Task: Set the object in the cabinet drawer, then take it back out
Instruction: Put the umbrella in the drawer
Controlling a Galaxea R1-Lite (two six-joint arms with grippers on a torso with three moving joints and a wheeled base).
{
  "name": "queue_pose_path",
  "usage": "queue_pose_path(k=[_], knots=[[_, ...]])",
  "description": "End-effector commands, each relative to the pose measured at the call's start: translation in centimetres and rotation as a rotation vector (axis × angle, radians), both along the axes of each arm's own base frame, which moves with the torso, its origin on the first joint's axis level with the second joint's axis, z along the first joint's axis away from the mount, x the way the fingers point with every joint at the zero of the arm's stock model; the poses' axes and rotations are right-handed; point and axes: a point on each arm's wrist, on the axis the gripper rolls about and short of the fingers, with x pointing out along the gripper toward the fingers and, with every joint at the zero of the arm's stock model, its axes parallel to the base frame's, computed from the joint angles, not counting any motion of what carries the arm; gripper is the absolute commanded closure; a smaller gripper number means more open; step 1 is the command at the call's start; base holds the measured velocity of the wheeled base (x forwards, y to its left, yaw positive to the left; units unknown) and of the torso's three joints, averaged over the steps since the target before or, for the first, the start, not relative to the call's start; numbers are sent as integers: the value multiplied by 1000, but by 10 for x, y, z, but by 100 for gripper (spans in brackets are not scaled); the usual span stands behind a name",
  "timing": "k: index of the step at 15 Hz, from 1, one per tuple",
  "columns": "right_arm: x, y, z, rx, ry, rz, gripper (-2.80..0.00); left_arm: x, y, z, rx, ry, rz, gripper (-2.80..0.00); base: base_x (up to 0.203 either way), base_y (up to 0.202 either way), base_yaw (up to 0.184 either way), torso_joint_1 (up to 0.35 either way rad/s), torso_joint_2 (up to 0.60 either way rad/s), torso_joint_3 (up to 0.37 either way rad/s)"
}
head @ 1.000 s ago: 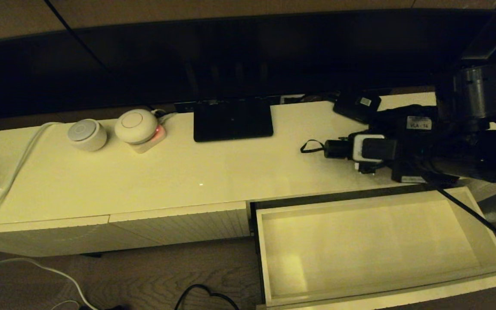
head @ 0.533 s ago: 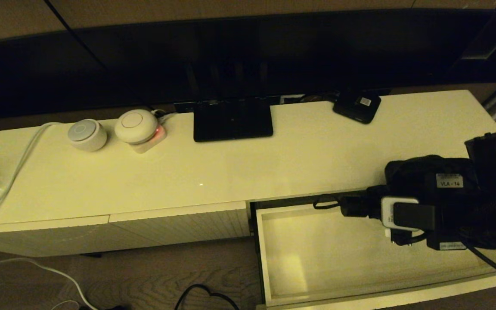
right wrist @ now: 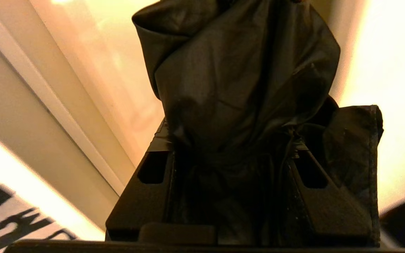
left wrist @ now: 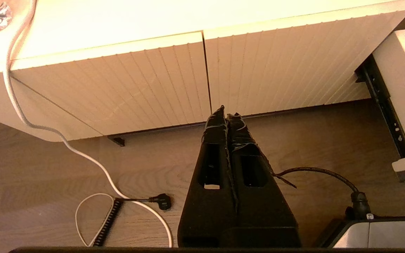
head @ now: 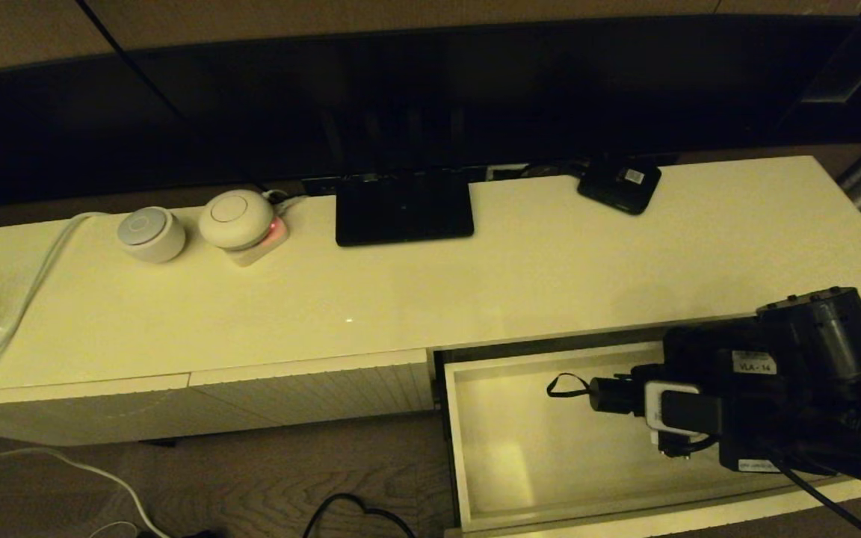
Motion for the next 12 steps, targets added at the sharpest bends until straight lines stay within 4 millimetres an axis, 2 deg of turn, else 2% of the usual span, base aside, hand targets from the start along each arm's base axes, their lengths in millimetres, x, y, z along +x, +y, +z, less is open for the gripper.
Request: queue_pose_path(k=[1,3,5,9,12], knots=[[16,-1,-27,-21,73,-14,0,0,0,-1,0,3,0,0,0,0,0,0,0,0],[21,-3,-44,-17,94,-20,0,0,0,-1,0,3,0,0,0,0,0,0,0,0],[25,-3,-50,-2,82,-14,0,0,0,-1,0,3,0,0,0,0,0,0,0,0],[27,-2,-49,20,47,13,0,0,0,-1,0,3,0,0,0,0,0,0,0,0],[19,-4,-40,31,22,19,0,0,0,-1,0,3,0,0,0,0,0,0,0,0]])
